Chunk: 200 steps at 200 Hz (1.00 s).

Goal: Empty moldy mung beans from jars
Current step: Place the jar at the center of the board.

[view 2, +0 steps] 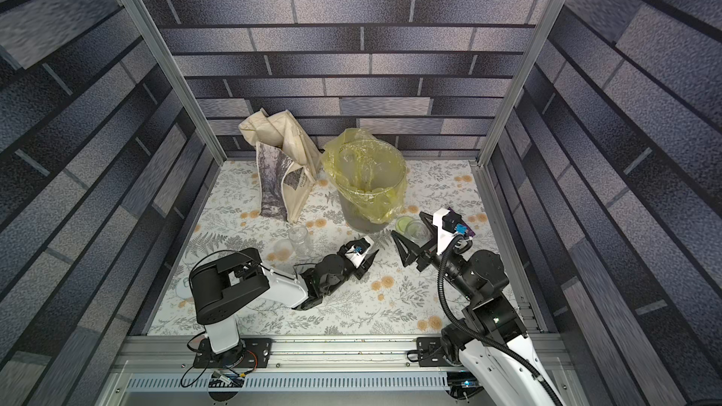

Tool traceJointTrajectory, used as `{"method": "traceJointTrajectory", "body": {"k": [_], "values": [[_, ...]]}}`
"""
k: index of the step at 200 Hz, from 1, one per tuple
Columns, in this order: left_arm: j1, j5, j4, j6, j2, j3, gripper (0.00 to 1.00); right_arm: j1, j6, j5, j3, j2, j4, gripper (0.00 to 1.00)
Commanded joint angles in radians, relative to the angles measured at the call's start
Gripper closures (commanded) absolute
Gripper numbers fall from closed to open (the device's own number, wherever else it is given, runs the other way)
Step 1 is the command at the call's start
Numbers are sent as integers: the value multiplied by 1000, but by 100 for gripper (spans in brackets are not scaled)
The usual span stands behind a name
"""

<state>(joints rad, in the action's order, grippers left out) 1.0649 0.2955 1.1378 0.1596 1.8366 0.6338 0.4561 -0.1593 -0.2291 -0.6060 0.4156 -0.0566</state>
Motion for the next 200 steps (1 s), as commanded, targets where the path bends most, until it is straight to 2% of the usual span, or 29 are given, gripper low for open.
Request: {"method": "traceJointTrajectory", "body": {"k": [1, 53, 67, 98, 107, 120, 136, 140, 200], "values": [[-9, 10, 47, -28, 23, 36, 48, 6, 6, 13, 25, -2, 4, 0], [-9, 26, 62, -36, 45, 38, 43, 6, -13, 13, 45, 3, 23, 0], [-9, 36, 83, -33, 55, 34, 36, 7, -13, 15, 45, 3, 21, 0], [-9, 44, 89, -37, 55, 29, 33, 5, -16, 12, 46, 12, 23, 0], [-10, 52, 93, -36, 55, 27, 28, 7, -17, 11, 47, 16, 24, 0], [-10, 62, 97, -35, 55, 22, 13, 5, -17, 11, 50, 16, 26, 0], [-10, 68, 103, -36, 50, 15, 5, 7, -20, 11, 56, 15, 31, 0], [-11, 70, 105, -35, 49, 14, 0, 4, -20, 11, 57, 15, 32, 0], [4, 145, 109, -12, 21, -20, 0, 6, -9, 11, 57, 21, 29, 0]]}}
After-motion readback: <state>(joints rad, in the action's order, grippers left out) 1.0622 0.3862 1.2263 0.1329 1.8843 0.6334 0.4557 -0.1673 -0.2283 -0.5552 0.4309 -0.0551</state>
